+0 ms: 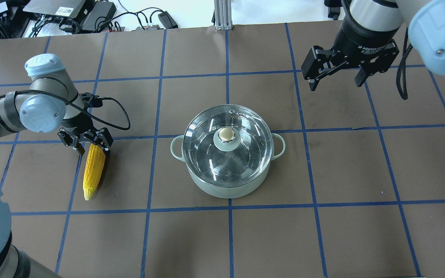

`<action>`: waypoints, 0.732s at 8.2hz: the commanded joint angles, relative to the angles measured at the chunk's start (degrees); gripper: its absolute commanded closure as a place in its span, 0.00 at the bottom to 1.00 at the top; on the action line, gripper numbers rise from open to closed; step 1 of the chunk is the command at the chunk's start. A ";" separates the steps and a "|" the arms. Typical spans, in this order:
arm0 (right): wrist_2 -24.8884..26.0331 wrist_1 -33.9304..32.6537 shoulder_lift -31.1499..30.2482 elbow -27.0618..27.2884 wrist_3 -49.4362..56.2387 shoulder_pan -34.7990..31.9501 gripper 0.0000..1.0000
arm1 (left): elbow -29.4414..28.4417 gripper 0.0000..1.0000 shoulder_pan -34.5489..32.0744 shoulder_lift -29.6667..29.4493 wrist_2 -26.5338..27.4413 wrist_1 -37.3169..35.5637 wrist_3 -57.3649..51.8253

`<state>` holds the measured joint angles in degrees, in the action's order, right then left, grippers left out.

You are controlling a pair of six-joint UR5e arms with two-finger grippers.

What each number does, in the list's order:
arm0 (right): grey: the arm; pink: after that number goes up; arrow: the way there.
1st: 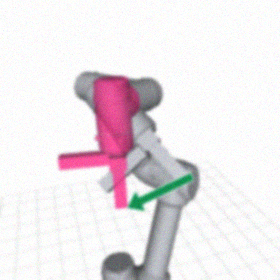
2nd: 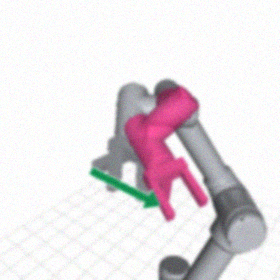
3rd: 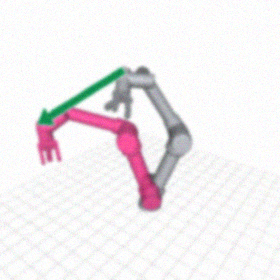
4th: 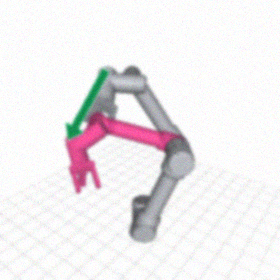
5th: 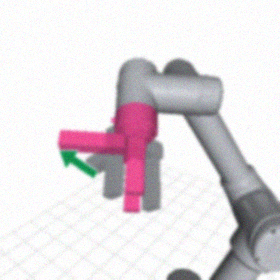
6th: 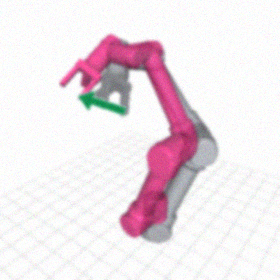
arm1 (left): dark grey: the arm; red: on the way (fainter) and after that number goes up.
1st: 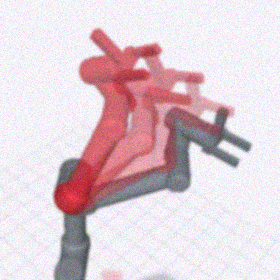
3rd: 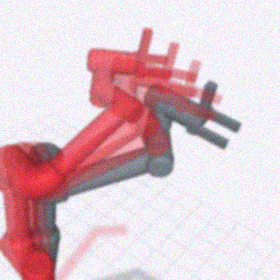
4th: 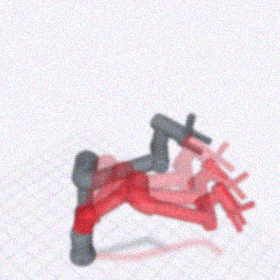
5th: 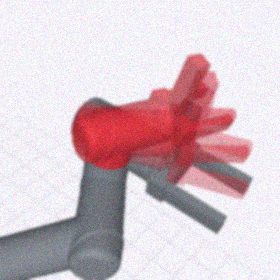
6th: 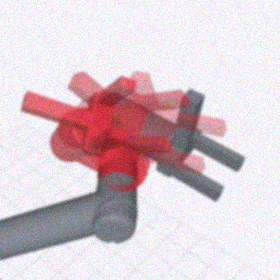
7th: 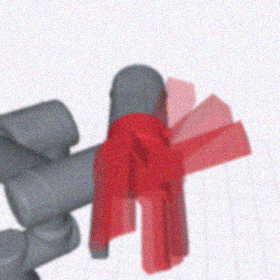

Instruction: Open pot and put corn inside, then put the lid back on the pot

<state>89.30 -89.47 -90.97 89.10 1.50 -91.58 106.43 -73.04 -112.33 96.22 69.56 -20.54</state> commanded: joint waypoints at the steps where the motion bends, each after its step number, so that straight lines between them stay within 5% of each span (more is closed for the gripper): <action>1: 0.00 0.00 0.00 0.02 0.00 0.00 0.00 | -0.08 1.00 0.00 -0.43 0.02 0.40 0.58; 6: -0.97 -1.05 3.50 -0.94 -7.51 -2.71 0.00 | -0.78 1.00 0.00 4.91 0.02 3.71 1.55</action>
<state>88.68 -89.90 -89.69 88.84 -0.20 -92.17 105.97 -72.95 -110.21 96.14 70.49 -19.22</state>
